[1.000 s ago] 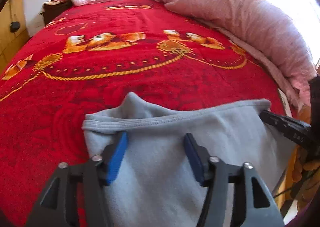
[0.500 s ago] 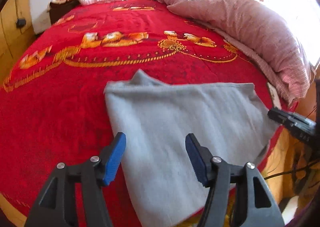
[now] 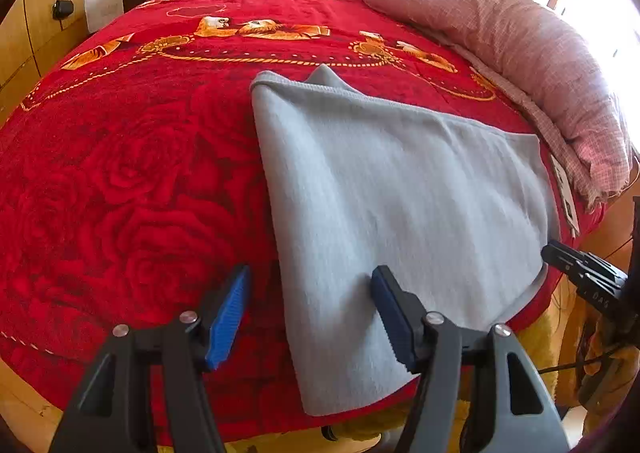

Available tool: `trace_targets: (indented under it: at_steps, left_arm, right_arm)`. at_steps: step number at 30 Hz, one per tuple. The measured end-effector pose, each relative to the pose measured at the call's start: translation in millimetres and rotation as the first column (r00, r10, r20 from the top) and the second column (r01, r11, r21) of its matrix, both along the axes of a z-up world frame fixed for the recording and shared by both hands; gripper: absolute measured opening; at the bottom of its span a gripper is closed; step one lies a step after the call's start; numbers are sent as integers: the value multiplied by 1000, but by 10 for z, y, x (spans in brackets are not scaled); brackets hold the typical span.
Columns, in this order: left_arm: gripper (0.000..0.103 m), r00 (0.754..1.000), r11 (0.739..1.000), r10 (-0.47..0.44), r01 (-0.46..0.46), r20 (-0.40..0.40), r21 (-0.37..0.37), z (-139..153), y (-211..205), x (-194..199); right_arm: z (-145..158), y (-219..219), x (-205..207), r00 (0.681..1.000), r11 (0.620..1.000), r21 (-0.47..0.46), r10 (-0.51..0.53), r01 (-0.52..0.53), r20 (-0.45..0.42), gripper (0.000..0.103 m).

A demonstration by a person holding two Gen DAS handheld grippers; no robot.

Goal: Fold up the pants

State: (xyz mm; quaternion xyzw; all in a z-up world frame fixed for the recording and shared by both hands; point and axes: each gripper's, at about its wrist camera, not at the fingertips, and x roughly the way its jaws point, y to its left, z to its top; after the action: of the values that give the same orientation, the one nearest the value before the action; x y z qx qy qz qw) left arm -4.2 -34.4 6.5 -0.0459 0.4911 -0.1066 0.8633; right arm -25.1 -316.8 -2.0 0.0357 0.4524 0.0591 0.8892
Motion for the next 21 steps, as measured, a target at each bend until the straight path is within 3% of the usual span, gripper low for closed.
trace_targets:
  at_steps: [6, 8, 13, 21]
  left_arm:
    - [68, 1000, 1000, 12, -11, 4, -11, -24, 22, -46]
    - [68, 1000, 1000, 17, -17, 6, -9, -28, 14, -54]
    - [71, 1000, 1000, 11, -11, 5, -6, -39, -3, -54]
    - [76, 1000, 1000, 8, -8, 5, -18, -55, 2, -56]
  right_arm:
    - [119, 65, -134, 999, 999, -18, -41, 42, 16, 28]
    - [191, 112, -191, 998, 999, -15, -45, 46, 52, 38]
    - [293, 289, -193, 994, 1000, -14, -22, 24, 106, 45]
    - [-7, 455, -11, 999, 1000, -30, -4, 6, 37, 45]
